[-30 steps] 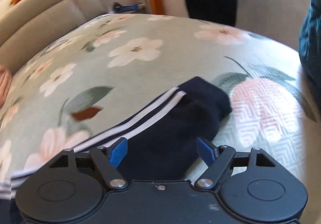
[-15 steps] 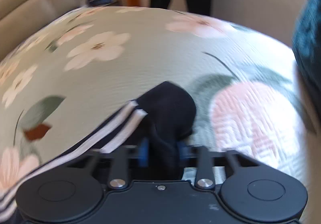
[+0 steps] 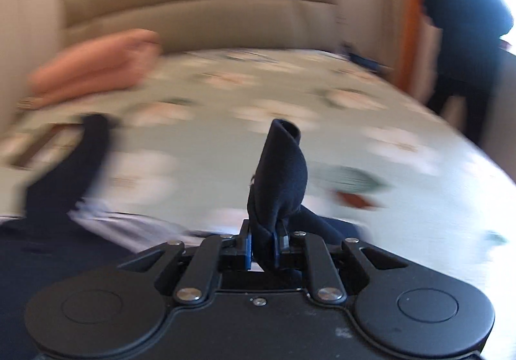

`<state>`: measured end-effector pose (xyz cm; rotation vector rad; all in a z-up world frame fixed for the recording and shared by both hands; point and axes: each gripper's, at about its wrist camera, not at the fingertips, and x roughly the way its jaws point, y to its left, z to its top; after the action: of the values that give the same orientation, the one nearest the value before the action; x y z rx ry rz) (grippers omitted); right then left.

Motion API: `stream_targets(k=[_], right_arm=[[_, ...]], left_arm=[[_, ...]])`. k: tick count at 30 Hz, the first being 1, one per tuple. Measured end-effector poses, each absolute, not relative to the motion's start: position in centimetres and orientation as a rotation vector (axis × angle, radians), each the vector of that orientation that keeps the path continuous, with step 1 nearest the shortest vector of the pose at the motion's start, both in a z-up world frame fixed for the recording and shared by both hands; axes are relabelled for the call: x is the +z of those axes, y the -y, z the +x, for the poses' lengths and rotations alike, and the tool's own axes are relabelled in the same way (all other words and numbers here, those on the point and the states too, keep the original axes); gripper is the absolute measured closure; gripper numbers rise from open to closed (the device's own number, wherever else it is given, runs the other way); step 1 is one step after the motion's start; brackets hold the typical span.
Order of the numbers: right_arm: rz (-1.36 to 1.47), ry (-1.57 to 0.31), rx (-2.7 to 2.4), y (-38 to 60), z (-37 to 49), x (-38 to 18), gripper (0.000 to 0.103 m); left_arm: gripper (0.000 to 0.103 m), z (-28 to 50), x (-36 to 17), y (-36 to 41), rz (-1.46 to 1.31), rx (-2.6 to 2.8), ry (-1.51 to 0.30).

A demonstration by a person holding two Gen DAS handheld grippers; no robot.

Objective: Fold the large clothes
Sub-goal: 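Fold the held sleeve across the hoodie chest with the right tool, release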

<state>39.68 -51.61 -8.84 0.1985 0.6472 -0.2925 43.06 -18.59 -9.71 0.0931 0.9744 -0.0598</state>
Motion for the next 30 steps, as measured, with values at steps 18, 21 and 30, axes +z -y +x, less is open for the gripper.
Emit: stream_targets(k=[18,21,30], right_arm=[[0.209,-0.949,0.009,28.3,41.9,-13.5,0.026],[0.243,-1.013,-0.084,29.7,39.1,-14.1,0.026],[0.326,-1.068,-0.23,29.6,35.5,-15.0,0.026]], left_arm=[[0.021,46.8,-12.3,3.7,-0.056,-0.144,-1.047],[0.022,49.7,-14.0,5.7,-0.129,-0.276,-1.076],[0.042,54.3,-19.6,11.0,-0.329,-0.465,-1.159]])
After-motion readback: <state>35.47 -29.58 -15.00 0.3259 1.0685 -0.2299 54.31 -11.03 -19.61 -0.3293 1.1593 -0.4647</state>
